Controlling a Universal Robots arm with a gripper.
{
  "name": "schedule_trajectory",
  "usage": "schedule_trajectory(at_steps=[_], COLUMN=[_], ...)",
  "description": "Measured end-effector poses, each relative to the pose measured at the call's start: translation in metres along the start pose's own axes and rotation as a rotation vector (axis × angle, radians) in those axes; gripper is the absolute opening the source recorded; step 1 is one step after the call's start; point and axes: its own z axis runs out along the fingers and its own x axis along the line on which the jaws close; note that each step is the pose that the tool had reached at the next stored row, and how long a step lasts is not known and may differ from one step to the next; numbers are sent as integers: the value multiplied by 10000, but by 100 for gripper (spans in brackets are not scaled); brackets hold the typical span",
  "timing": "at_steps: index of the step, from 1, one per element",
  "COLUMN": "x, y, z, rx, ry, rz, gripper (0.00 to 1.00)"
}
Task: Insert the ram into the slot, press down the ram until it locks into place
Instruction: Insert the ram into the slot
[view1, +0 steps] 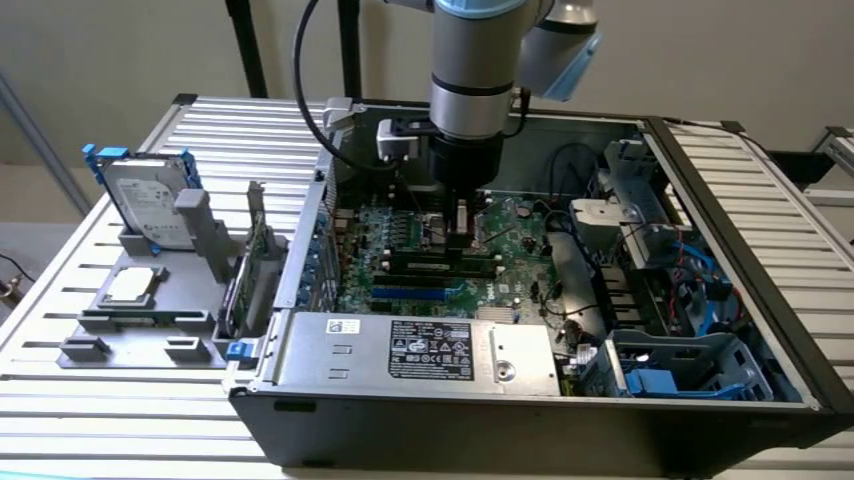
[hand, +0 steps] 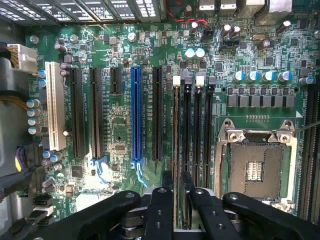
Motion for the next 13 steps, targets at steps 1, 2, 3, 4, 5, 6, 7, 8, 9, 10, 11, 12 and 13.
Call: schedule_trajectory(at_steps=[1,2,3,4,5,6,7,8,9,10,11,12,13], x=[4,7,10,14,18,22,25,25,25,25,25,25,25], y=[-1,-1,-2,-2,-2,0,1,1,0,0,0,0,0], z=[-27,-52,-72,-90,-107,-120,-124,-124,-124,-124,-124,-125,-125], rx=[-5,-11,-17,-23,-30,-35,-35,-35,-35,-35,-36,-36,-36], ry=[-8,-18,-34,-57,-81,-114,-131,-136,-142,-144,-143,-142,-142], rz=[-1,0,-1,-2,-1,0,1,2,1,0,0,0,0], gripper=[21,21,21,21,21,21,18,12,12,10,10,10,10])
